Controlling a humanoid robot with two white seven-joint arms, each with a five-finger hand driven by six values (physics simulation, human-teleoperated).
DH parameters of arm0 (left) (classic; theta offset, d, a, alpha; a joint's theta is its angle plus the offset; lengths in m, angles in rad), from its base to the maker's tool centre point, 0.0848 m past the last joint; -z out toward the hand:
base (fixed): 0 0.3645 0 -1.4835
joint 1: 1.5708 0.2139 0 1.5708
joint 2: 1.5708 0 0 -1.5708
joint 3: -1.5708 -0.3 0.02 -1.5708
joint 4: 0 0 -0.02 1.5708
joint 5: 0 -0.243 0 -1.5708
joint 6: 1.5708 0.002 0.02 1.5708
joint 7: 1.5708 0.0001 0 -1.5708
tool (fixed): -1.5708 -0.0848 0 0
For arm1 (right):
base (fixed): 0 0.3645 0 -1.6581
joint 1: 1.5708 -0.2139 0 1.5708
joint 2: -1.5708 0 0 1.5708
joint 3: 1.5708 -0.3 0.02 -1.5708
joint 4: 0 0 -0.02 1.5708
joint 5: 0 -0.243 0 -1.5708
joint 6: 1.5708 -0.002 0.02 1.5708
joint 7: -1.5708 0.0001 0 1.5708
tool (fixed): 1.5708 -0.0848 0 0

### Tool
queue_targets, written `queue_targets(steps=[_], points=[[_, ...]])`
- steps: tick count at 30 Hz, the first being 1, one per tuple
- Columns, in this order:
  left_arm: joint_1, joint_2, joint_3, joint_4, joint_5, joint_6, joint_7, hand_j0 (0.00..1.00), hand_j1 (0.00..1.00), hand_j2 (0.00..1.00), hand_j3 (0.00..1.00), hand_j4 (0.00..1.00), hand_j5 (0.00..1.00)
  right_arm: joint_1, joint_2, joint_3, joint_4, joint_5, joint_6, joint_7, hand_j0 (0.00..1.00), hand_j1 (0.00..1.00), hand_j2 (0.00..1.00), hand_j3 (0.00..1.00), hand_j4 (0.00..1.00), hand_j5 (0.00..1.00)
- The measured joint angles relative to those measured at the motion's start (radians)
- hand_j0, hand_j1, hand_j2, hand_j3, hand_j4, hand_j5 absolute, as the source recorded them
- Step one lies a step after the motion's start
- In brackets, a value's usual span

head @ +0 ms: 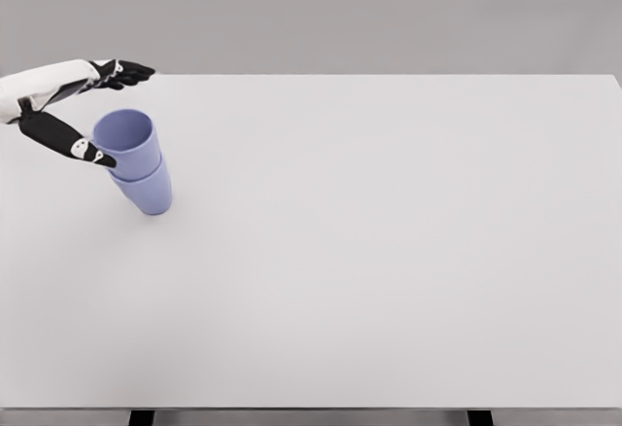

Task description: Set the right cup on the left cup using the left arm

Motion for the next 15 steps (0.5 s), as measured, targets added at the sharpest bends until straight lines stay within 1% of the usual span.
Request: queue_targets(steps=[1,6,10,15], points=[[0.005,0.011,0.002,-0.003,0.000,-0.001,0.000,1.00,1.00,1.00,1.00,1.00,1.00,0.000,0.000,0.000,0.000,0.000,0.000,0.000,1.00,1.00,1.00,1.00,1.00,1.00],[0.067,0.059,0.040,-0.008,-0.001,-0.026,-0.001,1.00,1.00,1.00,1.00,1.00,1.00,0.000,0.000,0.000,0.000,0.000,0.000,0.000,1.00,1.00,1.00,1.00,1.00,1.00],[0.072,0.083,0.066,-0.003,-0.005,-0.049,-0.001,1.00,1.00,1.00,1.00,1.00,1.00,0.000,0.000,0.000,0.000,0.000,0.000,0.000,1.00,1.00,1.00,1.00,1.00,1.00],[0.072,0.087,0.081,0.005,-0.013,-0.088,-0.003,1.00,1.00,1.00,1.00,1.00,1.00,0.000,0.000,0.000,0.000,0.000,0.000,0.000,1.00,1.00,1.00,1.00,1.00,1.00]])
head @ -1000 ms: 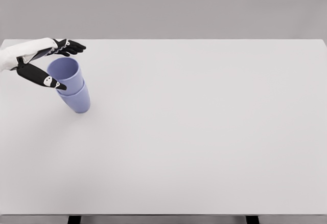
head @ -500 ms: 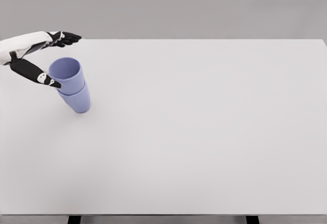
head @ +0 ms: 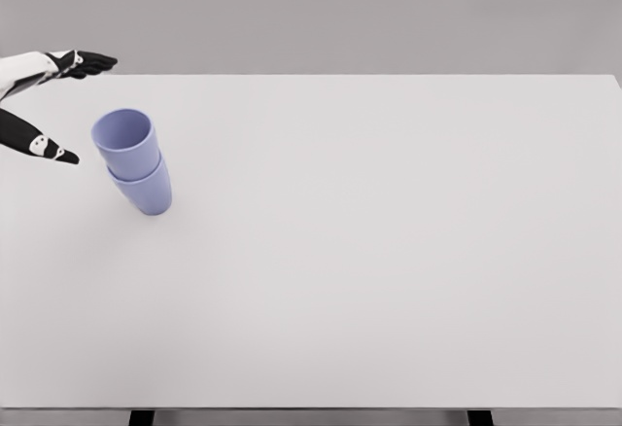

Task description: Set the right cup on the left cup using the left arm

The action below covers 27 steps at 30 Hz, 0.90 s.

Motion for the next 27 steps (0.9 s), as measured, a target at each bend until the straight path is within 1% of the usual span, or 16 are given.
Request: queue_targets(steps=[3,16,27], points=[[0.002,-0.003,0.003,0.009,-0.002,-0.008,-0.008,1.00,1.00,1.00,1.00,1.00,1.00,0.000,0.000,0.000,0.000,0.000,0.000,0.000,1.00,1.00,1.00,1.00,1.00,1.00],[0.002,-0.003,0.010,0.038,-0.009,-0.030,-0.097,1.00,1.00,1.00,1.00,1.00,1.00,0.000,0.000,0.000,0.000,0.000,0.000,0.000,1.00,1.00,1.00,1.00,1.00,1.00],[0.011,-0.011,0.010,0.041,-0.013,-0.039,-0.109,1.00,1.00,1.00,1.00,1.00,1.00,0.000,0.000,0.000,0.000,0.000,0.000,0.000,1.00,1.00,1.00,1.00,1.00,1.00]])
